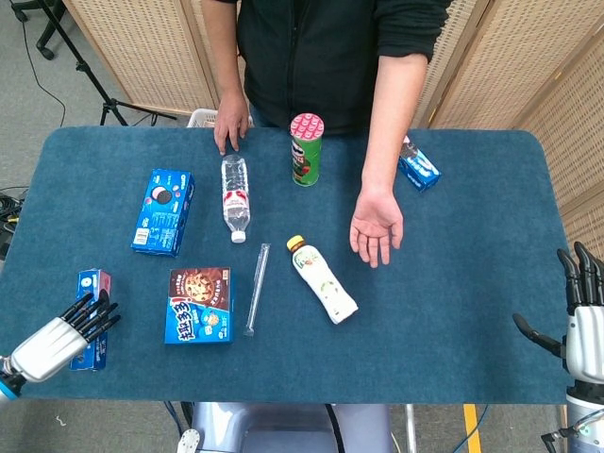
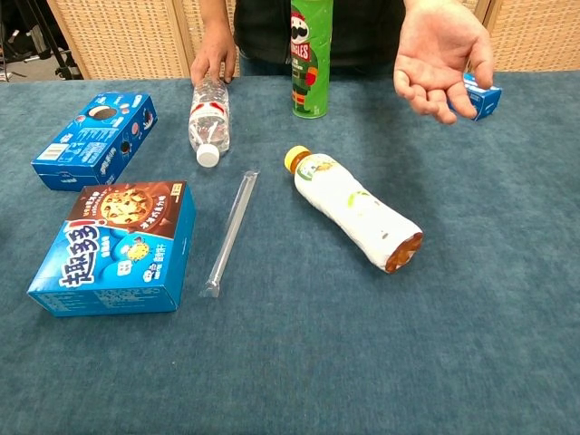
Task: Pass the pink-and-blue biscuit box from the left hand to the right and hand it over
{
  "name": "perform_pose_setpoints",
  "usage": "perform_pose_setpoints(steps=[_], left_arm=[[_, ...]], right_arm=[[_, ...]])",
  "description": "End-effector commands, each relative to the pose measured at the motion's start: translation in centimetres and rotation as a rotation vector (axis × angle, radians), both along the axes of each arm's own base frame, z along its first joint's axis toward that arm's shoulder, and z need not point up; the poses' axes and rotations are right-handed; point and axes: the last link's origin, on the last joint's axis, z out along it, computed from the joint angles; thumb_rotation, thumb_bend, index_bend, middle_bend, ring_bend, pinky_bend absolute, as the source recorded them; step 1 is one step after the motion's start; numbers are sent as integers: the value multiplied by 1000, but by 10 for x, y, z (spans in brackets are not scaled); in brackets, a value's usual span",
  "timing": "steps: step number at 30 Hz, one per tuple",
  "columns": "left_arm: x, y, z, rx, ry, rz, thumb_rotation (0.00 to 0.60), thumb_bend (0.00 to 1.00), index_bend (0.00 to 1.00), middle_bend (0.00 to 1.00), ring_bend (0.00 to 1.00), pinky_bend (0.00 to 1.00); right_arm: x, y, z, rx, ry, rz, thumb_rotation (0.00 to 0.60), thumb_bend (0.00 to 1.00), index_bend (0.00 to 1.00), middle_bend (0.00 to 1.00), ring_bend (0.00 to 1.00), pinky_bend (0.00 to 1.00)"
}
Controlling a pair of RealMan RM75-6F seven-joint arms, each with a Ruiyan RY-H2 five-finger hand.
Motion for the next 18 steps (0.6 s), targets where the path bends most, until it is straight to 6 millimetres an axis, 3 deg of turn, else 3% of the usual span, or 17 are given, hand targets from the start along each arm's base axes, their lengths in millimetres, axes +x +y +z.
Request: perform_pose_setpoints(steps=[1, 4, 8, 10, 14, 18], left_arm=[[1, 3, -9, -20, 10, -7, 600, 0, 0, 0, 0, 0], [3, 4, -14, -27, 15, -14, 600, 0, 32, 13, 13, 41], [5, 4, -22, -37, 8, -20, 600, 0, 368, 302, 263, 301], [6, 3, -24, -38, 6, -23, 600, 13, 508, 399, 348, 394], [8, 3, -23, -27, -23, -33, 600, 172, 716, 551, 469, 505], [13, 4, -18, 6, -55, -63, 600, 325, 785, 597, 497, 526]], right_arm=[[0, 0, 0, -1, -2, -3, 600, 53, 53, 0, 0, 55], [-1, -1, 0, -1, -4, -6, 600, 53, 53, 0, 0, 55], [-1, -1, 1, 1, -8, -7, 600, 53, 53, 0, 0, 55], [-1, -1, 1, 3, -11, -7, 600, 53, 53, 0, 0, 55], [-2, -1, 1, 7, -14, -6, 600, 53, 53, 0, 0, 55], [-1, -1, 1, 9, -18, -3, 600, 53, 53, 0, 0, 55]])
